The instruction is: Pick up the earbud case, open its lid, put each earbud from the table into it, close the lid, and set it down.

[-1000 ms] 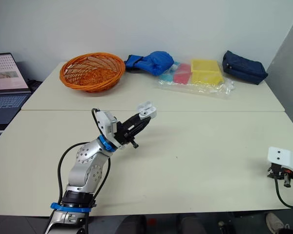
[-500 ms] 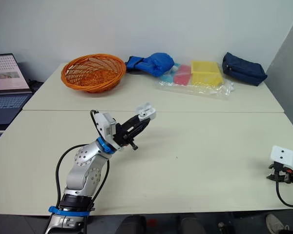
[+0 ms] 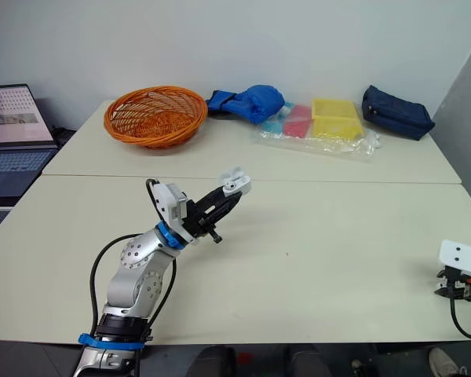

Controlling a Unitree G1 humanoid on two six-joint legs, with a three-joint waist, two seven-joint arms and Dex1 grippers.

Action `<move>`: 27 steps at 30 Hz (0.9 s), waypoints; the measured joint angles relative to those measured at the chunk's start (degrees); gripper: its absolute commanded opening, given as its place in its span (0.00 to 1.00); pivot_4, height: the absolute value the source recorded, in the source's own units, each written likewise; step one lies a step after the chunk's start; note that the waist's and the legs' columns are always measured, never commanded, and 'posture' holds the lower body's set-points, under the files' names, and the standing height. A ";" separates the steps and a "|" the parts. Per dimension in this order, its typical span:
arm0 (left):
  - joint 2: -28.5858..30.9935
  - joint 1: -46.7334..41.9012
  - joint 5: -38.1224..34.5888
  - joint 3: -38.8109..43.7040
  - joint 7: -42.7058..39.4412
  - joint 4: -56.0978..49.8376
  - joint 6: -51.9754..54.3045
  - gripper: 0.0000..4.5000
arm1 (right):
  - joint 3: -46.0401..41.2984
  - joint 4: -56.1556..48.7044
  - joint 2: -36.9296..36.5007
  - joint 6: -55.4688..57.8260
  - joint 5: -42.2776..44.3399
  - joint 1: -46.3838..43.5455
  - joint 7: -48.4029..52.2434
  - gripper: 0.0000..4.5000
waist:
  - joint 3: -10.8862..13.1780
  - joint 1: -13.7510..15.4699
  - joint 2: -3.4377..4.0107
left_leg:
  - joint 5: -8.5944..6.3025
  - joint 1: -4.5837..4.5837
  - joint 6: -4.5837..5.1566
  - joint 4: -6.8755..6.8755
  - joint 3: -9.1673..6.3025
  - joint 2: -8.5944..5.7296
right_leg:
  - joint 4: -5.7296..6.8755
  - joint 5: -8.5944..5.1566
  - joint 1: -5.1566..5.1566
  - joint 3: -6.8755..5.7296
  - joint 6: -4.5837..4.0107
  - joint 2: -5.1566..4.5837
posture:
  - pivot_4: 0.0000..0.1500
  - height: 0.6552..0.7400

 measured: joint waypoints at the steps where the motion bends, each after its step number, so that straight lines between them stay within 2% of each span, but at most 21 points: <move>1: 0.01 0.00 0.00 0.00 0.00 0.00 0.00 0.17 | 0.05 0.23 0.10 0.03 -0.01 -0.25 0.02 0.44 | 0.00 -0.03 0.00 | 0.00 0.00 0.00 0.01 0.00 0.00 | 0.00 0.00 0.00 0.01 0.00 0.00 | 1.00 1.00; 6: 0.05 0.00 0.00 0.01 -0.01 0.00 0.00 0.17 | 0.48 0.53 0.16 -0.12 -0.40 -0.78 0.27 0.44 | -0.01 -0.11 -0.01 | 0.00 0.01 0.00 0.03 0.02 0.00 | 0.00 0.00 0.02 0.03 0.00 -0.01 | 1.00 1.00; 9: 0.06 0.00 0.01 0.02 0.00 0.00 -0.01 0.17 | 0.97 0.81 0.04 -1.37 -0.98 -1.02 0.47 0.30 | -0.02 -0.10 -0.04 | 0.00 0.01 0.00 0.02 0.02 -0.01 | -0.01 0.00 0.02 0.02 0.00 -0.01 | 1.00 1.00; 12: 0.06 -0.01 0.01 0.02 -0.01 0.01 -0.05 0.17 | 1.58 0.86 0.02 -1.76 -1.16 -1.07 0.82 0.09 | -0.11 -0.12 -0.19 | 0.00 0.01 0.00 0.04 0.05 0.00 | -0.02 0.01 0.02 0.07 0.01 -0.03 | 1.00 1.00; 22: 0.15 -0.20 0.03 0.11 -0.07 0.10 -0.42 0.17 | 1.64 -1.62 0.02 -0.56 -1.95 -1.11 1.47 0.08 | -0.14 -0.11 -0.23 | 0.00 0.01 0.00 0.04 0.04 -0.01 | -0.02 -0.09 0.03 0.06 -0.16 -0.08 | 1.00 1.00; 25: 0.30 -0.78 0.04 0.15 -0.11 0.73 -0.49 0.17 | 1.62 -10.68 3.63 7.29 2.48 -3.63 2.35 0.08 | -0.12 -0.61 -0.21 | 0.00 0.08 0.00 0.02 -0.02 0.06 | 0.12 0.08 -0.01 0.13 0.11 0.02 | 1.00 1.00; 27: 0.07 -1.40 0.03 0.06 -0.20 0.85 -0.64 0.17 | 1.46 -18.74 9.29 16.43 8.42 -7.64 1.18 0.08 | -0.10 -1.04 -0.19 | 0.00 0.22 0.00 -0.05 -0.09 0.07 | 0.26 0.07 -0.01 0.18 0.10 0.10 | 1.00 1.00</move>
